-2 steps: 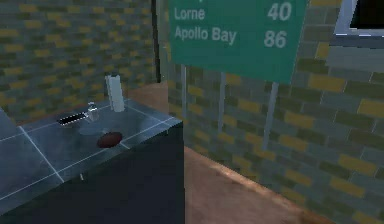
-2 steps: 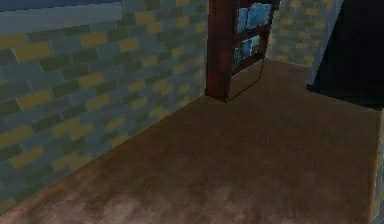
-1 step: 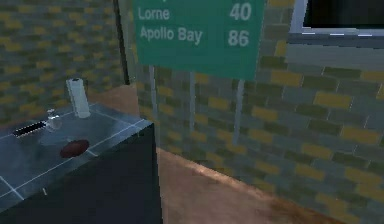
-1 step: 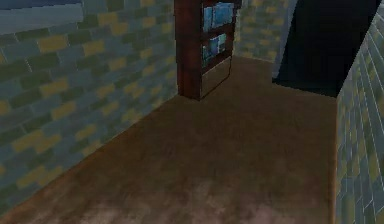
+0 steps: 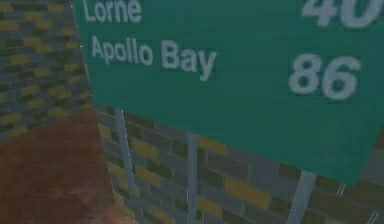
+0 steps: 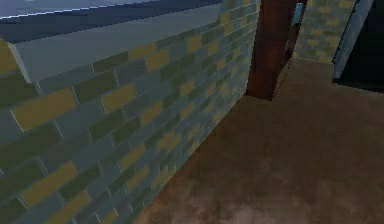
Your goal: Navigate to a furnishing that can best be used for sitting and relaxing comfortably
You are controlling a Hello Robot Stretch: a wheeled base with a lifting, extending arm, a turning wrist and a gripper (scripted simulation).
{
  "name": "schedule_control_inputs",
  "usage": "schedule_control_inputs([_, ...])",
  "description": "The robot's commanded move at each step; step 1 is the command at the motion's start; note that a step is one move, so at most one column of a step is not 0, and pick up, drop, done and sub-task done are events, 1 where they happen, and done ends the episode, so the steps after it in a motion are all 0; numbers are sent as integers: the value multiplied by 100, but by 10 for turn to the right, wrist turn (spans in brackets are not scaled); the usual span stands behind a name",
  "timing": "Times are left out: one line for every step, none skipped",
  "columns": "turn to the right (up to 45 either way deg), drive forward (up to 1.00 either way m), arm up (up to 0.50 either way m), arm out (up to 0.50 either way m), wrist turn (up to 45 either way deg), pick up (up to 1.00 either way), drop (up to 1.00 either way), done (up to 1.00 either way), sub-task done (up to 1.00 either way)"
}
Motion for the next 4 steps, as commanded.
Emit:
schedule_control_inputs([120, 0, 0, 0, 0, 0, 0, 0, 0])
schedule_control_inputs([0, 20, 0, 0, 0, 0, 0, 0, 0])
schedule_control_inputs([-450, 0, 0, 0, 0, 0, 0, 0, 0])
schedule_control_inputs([-210, 0, 0, 0, 0, 0, 0, 0, 0])
